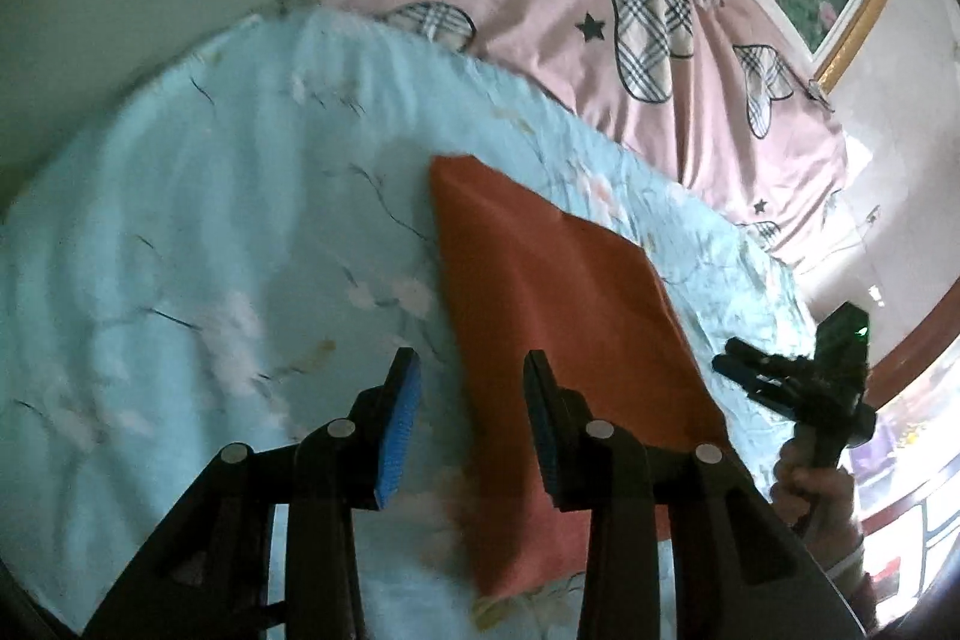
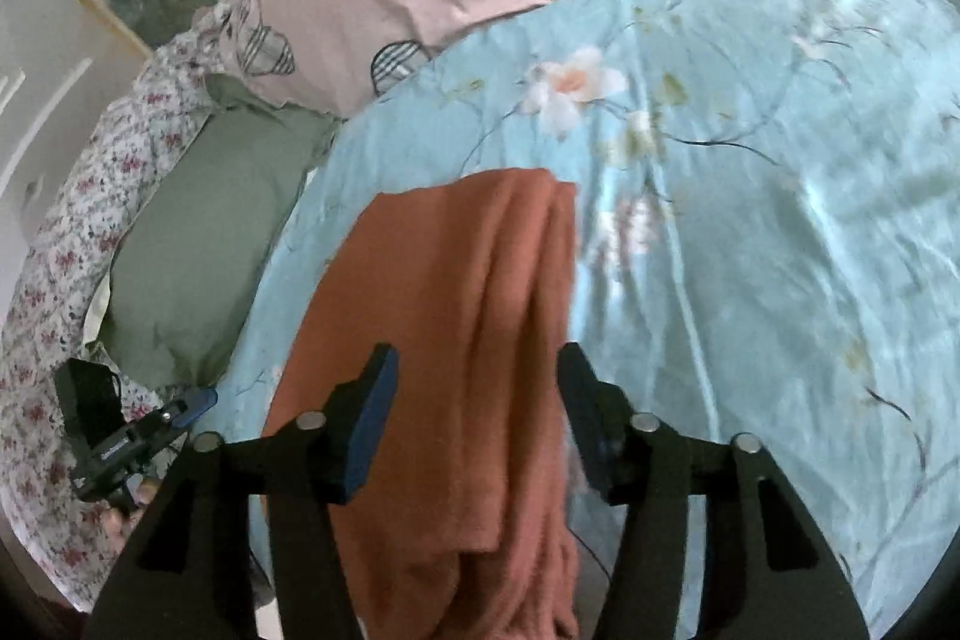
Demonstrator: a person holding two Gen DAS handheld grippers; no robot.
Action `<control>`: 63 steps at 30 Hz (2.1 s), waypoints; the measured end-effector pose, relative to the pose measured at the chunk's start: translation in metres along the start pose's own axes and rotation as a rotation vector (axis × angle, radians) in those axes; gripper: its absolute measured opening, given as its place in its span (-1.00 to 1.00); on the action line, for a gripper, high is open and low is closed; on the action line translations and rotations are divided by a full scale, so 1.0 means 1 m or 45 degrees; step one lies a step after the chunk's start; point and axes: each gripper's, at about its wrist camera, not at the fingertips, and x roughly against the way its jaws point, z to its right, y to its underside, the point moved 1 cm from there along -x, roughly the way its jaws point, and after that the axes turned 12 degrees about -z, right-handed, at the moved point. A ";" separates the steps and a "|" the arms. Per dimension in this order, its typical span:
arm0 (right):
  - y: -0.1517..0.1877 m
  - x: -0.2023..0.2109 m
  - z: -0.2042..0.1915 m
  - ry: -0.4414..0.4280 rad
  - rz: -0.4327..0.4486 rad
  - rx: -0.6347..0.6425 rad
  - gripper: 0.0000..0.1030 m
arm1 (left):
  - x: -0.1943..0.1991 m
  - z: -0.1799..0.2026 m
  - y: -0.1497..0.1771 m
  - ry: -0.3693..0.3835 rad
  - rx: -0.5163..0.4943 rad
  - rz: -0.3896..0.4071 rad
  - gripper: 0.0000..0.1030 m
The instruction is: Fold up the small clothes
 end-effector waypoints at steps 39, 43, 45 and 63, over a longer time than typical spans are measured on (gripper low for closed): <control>-0.002 -0.009 -0.009 0.126 0.054 -0.088 -0.42 | -0.094 0.067 0.042 0.195 -0.174 -0.279 -0.42; 0.038 0.001 -0.044 0.009 0.048 -0.005 -0.17 | -0.086 0.062 0.042 0.219 -0.154 -0.278 -0.41; 0.059 -0.007 -0.050 -0.005 -0.006 0.025 -0.17 | -0.080 0.062 0.044 0.217 -0.157 -0.277 -0.41; 0.096 -0.019 -0.003 0.241 -0.039 -0.025 -0.84 | -0.077 0.051 0.079 0.093 -0.218 -0.279 -0.42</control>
